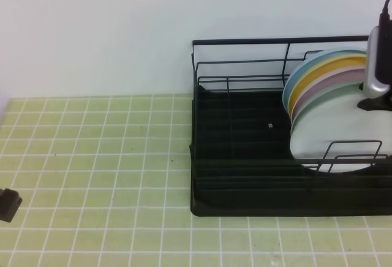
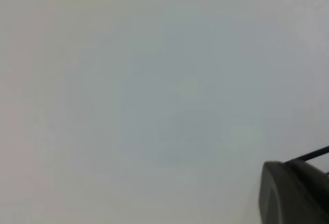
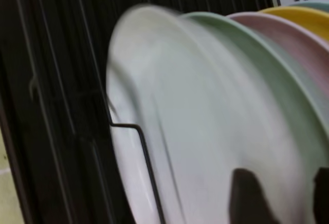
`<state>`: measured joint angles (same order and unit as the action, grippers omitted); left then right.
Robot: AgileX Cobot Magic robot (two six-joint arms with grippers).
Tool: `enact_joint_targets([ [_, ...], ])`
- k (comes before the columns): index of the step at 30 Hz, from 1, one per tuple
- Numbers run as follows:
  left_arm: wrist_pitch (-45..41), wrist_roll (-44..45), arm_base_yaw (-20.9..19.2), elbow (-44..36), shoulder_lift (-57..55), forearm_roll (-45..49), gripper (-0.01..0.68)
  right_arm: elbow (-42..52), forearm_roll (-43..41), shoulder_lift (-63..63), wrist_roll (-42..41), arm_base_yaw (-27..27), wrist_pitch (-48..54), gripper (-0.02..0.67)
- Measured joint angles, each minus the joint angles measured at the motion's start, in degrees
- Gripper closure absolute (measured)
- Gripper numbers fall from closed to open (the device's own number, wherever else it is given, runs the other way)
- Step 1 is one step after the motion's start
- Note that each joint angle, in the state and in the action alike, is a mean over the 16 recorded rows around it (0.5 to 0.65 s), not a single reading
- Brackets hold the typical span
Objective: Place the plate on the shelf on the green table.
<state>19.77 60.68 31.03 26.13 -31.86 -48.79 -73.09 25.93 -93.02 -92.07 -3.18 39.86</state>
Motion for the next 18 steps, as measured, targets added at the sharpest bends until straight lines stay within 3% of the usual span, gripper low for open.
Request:
enact_joint_targets([
  [6, -0.42, -0.08, 0.0, 0.0, 0.0, -0.97, 0.675, 0.01, 0.24, -0.05, 2.6, -0.01, -0.54, 0.272],
  [9, -0.89, -0.1, 0.0, 0.0, 0.0, -1.97, 0.675, 0.01, 0.29, -0.05, 3.51, -0.02, -0.62, 0.251],
  [18, -2.41, 0.51, 0.0, 0.0, 0.0, -4.94, 0.675, -0.01, 0.28, -0.18, 6.48, -0.02, -0.75, 0.272],
])
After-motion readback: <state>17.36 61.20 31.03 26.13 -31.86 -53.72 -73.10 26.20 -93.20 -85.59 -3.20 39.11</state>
